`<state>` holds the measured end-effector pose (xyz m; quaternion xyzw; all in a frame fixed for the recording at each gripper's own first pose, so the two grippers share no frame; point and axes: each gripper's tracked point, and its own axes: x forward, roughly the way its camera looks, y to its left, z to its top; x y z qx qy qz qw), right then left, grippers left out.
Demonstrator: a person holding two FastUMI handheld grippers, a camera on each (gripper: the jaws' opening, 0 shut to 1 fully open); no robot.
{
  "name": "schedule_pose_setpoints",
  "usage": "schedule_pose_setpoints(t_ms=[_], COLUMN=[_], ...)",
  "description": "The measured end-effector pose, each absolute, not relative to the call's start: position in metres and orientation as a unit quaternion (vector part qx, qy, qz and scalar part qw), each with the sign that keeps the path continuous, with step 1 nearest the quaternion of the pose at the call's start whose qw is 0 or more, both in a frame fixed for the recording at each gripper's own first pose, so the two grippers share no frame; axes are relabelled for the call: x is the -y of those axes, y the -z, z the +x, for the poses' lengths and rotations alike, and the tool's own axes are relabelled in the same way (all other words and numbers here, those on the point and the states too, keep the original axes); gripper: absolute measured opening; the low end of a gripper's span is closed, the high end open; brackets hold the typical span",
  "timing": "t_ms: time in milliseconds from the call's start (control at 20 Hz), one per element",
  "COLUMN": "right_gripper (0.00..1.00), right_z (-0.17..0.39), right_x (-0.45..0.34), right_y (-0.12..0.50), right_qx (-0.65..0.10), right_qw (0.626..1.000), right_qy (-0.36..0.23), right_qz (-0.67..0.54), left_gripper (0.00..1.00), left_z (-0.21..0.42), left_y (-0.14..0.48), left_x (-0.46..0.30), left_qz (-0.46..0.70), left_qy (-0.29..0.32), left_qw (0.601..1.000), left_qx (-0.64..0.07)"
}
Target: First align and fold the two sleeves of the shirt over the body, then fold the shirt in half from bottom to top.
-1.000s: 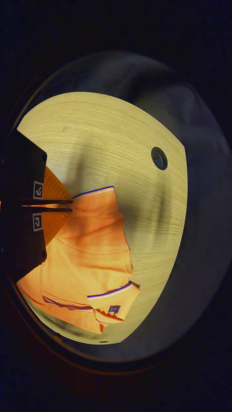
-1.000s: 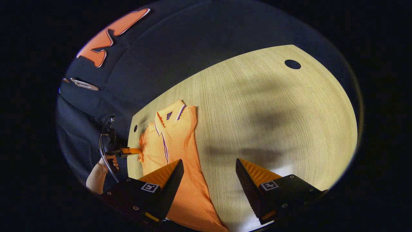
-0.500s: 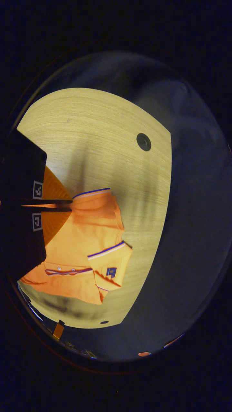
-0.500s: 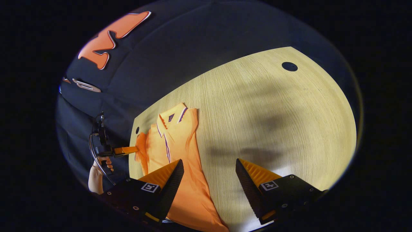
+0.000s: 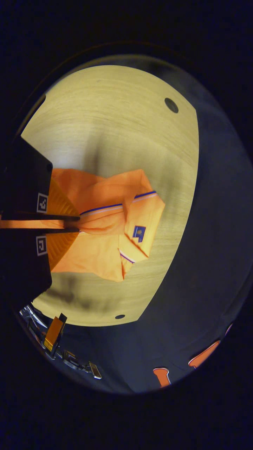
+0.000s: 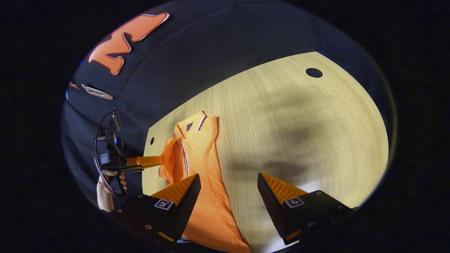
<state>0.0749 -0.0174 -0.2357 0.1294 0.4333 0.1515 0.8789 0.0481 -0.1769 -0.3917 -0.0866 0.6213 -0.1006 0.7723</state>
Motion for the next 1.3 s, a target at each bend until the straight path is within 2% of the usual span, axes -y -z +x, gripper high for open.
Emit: schedule_pose_setpoints(t_ms=[50, 100, 200, 300, 400, 600, 850, 1050, 1300], right_gripper=[0.99, 0.99, 0.99, 0.99, 0.99, 0.98, 0.98, 0.99, 0.99], right_z=[0.073, 0.072, 0.069, 0.065, 0.06, 0.046, 0.009, -0.044, -0.116], right_x=[0.018, 0.018, 0.02, 0.021, 0.02, 0.014, 0.015, 0.004, -0.013], right_y=[0.236, 0.237, 0.239, 0.239, 0.238, 0.228, 0.228, 0.239, 0.289], right_qx=[-0.433, -0.433, -0.434, -0.434, -0.434, -0.429, -0.423, -0.439, -0.489], right_qw=[0.879, 0.879, 0.879, 0.879, 0.881, 0.885, 0.897, 0.891, 0.864], right_qy=[-0.151, -0.15, -0.147, -0.146, -0.144, -0.145, -0.119, -0.115, -0.107], right_qz=[0.13, 0.13, 0.13, 0.13, 0.124, 0.111, 0.044, 0.005, -0.052], left_gripper=[0.17, 0.17, 0.4, 1.0, 0.98, 0.99, 0.99, 0.99, 0.99], left_z=[0.046, 0.044, 0.036, 0.034, 0.03, 0.005, -0.057, -0.116, -0.198], left_y=[0.391, 0.391, 0.389, 0.388, 0.381, 0.353, 0.315, 0.31, 0.326], left_x=[0.185, 0.195, 0.204, 0.205, 0.2, 0.179, 0.137, 0.098, 0.059], left_qz=[-0.091, -0.1, -0.099, -0.09, -0.088, -0.076, -0.045, -0.026, -0.01], left_qy=[0.107, 0.117, 0.129, 0.132, 0.127, 0.131, 0.135, 0.11, 0.068], left_qw=[0.771, 0.769, 0.765, 0.77, 0.78, 0.797, 0.816, 0.824, 0.812], left_qx=[-0.621, -0.621, -0.623, -0.618, -0.607, -0.585, -0.56, -0.556, -0.58])
